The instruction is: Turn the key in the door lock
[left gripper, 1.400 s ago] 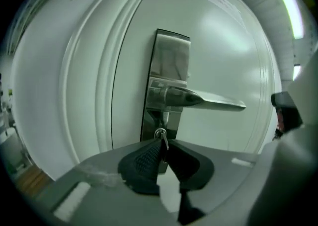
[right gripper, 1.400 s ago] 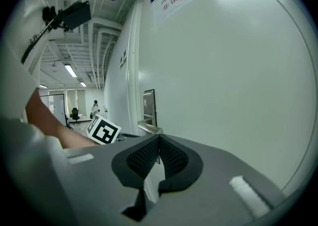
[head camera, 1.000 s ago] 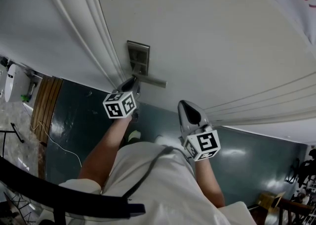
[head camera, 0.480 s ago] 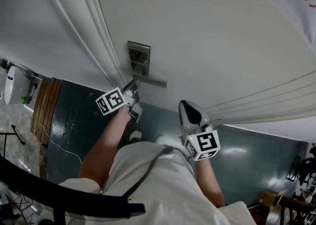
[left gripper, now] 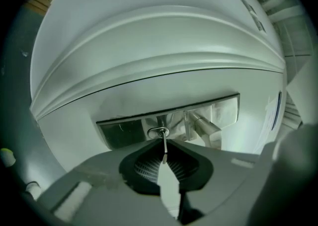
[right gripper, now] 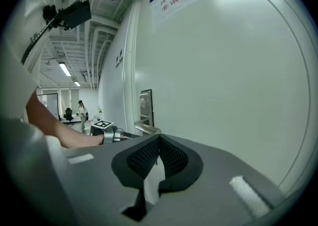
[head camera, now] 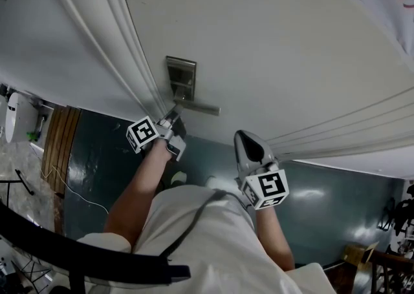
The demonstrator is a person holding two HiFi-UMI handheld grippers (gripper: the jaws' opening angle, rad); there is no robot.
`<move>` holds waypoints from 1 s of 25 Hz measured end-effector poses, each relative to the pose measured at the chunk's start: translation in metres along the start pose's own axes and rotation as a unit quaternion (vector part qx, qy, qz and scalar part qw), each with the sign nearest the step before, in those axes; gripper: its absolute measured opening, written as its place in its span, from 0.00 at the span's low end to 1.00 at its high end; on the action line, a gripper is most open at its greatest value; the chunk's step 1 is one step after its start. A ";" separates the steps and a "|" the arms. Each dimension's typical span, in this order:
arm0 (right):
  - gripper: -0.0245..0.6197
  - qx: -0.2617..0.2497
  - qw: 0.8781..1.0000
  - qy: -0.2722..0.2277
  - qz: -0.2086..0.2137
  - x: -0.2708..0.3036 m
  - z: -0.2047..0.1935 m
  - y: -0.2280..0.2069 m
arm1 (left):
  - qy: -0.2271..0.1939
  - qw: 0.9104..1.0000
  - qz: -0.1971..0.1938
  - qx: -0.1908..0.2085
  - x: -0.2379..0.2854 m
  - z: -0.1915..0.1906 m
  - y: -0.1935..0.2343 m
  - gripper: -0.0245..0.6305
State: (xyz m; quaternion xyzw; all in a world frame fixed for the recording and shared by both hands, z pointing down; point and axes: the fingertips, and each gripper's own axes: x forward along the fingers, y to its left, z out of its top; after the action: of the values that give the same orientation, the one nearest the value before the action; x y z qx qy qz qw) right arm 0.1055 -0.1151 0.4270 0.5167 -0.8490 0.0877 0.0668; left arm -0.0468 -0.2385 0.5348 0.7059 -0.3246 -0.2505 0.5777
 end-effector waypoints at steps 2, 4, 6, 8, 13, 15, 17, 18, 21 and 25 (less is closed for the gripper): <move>0.05 0.002 1.000 0.000 -0.002 0.001 0.000 0.001 | 0.003 1.000 -0.012 -0.014 0.000 0.000 -0.001 0.08; 0.05 0.003 1.000 0.000 -0.003 0.002 0.000 0.001 | 0.005 0.999 -0.028 -0.030 0.001 0.000 -0.004 0.08; 0.05 0.004 1.000 -0.001 -0.005 0.003 0.000 0.001 | 0.006 0.998 -0.040 -0.049 0.001 0.000 -0.005 0.08; 0.05 0.005 1.000 0.000 -0.007 0.003 -0.001 0.000 | 0.006 0.997 -0.049 -0.064 0.001 0.000 -0.004 0.08; 0.05 0.006 1.000 0.003 -0.010 0.003 -0.002 -0.002 | 0.012 0.997 -0.052 -0.054 0.002 0.000 -0.005 0.08; 0.05 0.007 1.000 0.001 -0.011 0.004 -0.001 -0.003 | 0.014 0.998 -0.052 -0.039 0.002 0.001 -0.006 0.09; 0.05 0.008 1.000 -0.003 -0.012 0.004 0.000 -0.004 | 0.014 0.998 -0.052 -0.030 0.002 0.001 -0.006 0.10; 0.05 0.009 1.000 -0.004 -0.012 0.003 0.001 -0.004 | 0.015 0.998 -0.051 -0.026 0.003 0.001 -0.006 0.10; 0.05 0.011 1.000 -0.007 -0.013 0.002 0.001 -0.006 | 0.021 0.998 -0.049 -0.014 0.006 0.002 -0.007 0.14; 0.05 0.013 1.000 -0.012 -0.013 0.001 0.002 -0.008 | 0.023 0.999 -0.049 -0.005 0.006 0.002 -0.011 0.19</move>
State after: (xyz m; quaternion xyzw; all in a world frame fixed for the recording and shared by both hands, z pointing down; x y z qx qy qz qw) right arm 0.1121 -0.1203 0.4258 0.5294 -0.8418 0.0916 0.0515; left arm -0.0421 -0.2426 0.5238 0.7233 -0.2754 -0.2640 0.5756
